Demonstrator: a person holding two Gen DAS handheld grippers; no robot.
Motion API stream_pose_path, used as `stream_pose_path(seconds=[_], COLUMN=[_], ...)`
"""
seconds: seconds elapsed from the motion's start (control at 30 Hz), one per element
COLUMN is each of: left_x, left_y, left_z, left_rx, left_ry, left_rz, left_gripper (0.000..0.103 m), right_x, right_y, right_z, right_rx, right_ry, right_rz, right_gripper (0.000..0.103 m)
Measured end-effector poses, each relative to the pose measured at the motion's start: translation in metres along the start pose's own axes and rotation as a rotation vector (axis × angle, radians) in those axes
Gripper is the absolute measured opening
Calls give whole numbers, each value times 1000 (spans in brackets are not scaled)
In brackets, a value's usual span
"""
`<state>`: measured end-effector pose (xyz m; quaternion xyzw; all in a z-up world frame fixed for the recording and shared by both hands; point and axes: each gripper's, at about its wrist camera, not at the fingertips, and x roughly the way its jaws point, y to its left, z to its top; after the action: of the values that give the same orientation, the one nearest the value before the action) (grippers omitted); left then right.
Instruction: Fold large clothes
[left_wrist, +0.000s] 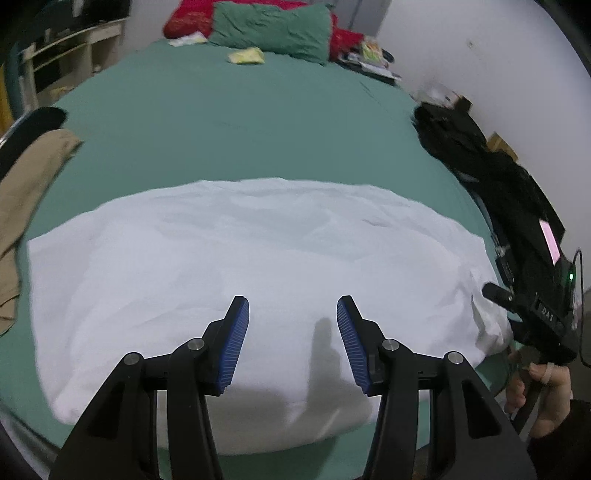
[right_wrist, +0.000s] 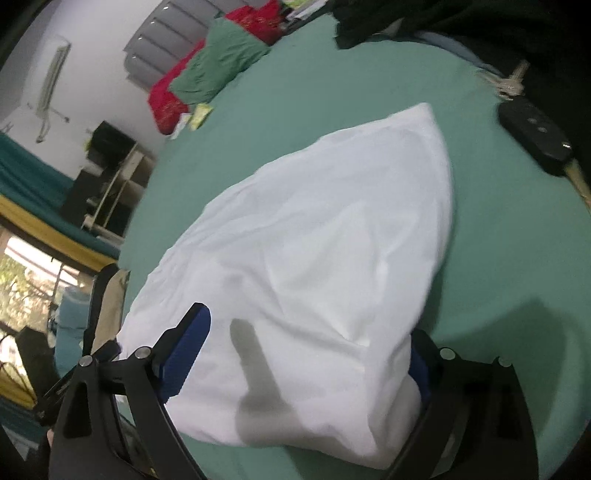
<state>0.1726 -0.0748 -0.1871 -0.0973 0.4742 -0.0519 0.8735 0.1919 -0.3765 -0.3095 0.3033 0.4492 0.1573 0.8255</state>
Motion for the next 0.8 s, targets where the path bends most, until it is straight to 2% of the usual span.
stream_pose_path(seconds=[0.13,0.2,0.33,0.57,0.63,0.7,0.8], left_x=[28,42,50,54,54,55,57], left_y=[-10,-15,-29,-35,-36,-37,-38], left_z=[-4,-9,-17,-20,-20,-19,-18], left_rx=[6,34,111,100,106,112,118], left_ry=[61,91,68,57,60,60,57], left_rz=[12,41,119,155,160,163,165], left_gripper=[53,53,53,53,53,53,53], right_x=[7,9,15,35,41,47,52], right_y=[0,2,10,31,38,40,37], right_z=[2,0,-3,-6,-7,-6,-4], right_rx=[4,-6,-29,-74,-89,-88,-46], right_ry=[0,2,25,48,57,68,87], right_rz=[74,91,130,173,181,157,179], right_gripper=[94,94,94,92,82,54,43])
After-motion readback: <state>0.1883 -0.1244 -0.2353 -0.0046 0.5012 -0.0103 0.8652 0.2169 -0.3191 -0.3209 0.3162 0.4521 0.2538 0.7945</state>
